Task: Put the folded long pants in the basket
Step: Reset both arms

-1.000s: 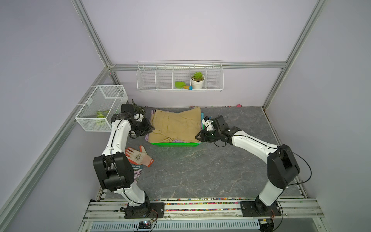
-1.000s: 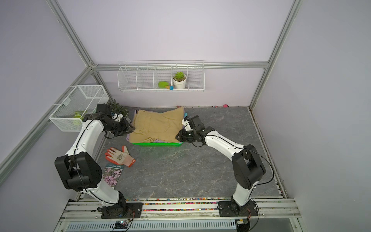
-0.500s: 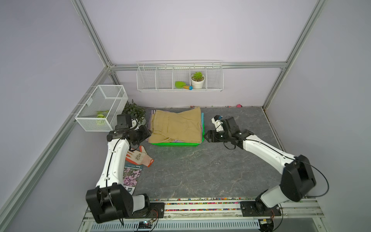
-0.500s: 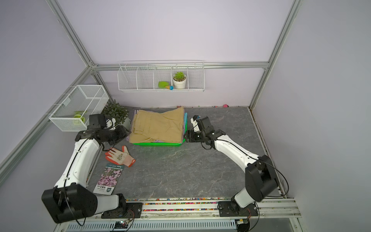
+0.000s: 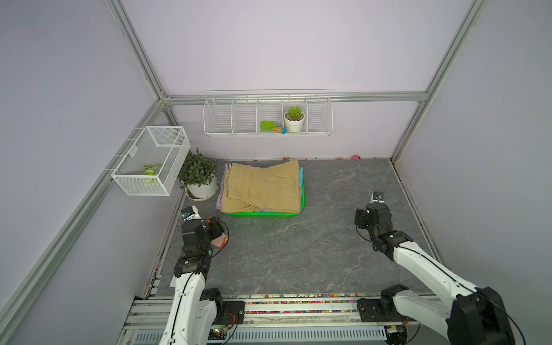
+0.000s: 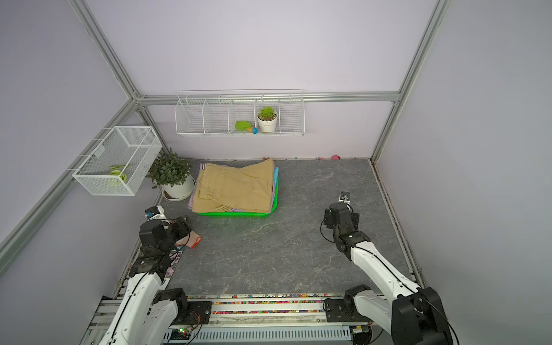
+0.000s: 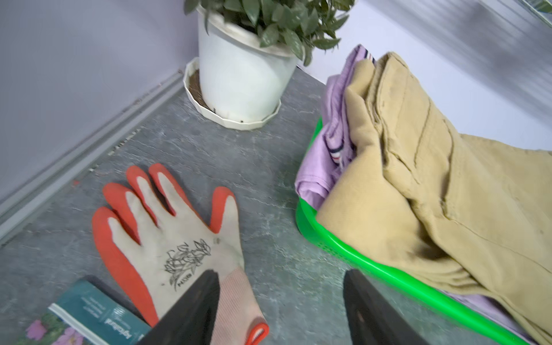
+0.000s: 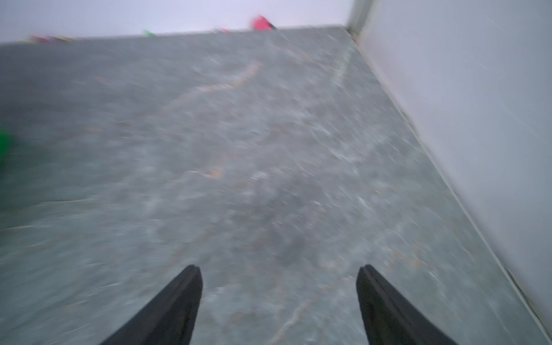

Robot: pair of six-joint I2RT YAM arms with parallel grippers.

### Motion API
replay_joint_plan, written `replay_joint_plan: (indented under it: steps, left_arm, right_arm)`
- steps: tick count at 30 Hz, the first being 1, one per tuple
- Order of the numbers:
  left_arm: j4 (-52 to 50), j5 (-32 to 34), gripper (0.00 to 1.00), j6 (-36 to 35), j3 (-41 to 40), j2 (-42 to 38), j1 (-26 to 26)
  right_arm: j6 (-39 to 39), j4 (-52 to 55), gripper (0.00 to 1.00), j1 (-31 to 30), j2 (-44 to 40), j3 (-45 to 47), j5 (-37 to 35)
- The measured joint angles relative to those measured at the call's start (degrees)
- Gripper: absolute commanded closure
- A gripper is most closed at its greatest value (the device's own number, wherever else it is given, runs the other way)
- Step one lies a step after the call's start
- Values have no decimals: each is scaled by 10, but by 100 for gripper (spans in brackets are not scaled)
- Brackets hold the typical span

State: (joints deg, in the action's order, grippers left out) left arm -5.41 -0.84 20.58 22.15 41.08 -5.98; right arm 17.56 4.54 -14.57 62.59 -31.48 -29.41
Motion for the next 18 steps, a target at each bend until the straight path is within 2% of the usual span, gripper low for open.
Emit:
replay_joint_plan:
  steps: [5,7,10,13,16,17,18]
  left_arm:
    - [182,45,32,-19,-54,26,0]
    - [253,57,28,-34,-77,73,2]
    - [372,98,18,-82,-115,179,37]
    - [451,111,12,-133,-132,256,70]
    - [508,111,11,-156,-127,287,66]
    - [524,106,3,-160,-122,297,63]
    - [546,99,0,-168,-119,310,62]
  right_arm:
    - [-40,-161,4,24,26,78,-52]
    - [-48,-198,4,40,61,94,-58]
    - [-57,-252,4,68,103,94,-59]
    - [-62,-367,2,100,133,110,-30]
    - [-76,-482,5,127,189,138,17]
    - [-84,-494,6,128,203,142,41]
    - [-94,-510,5,126,216,144,59]
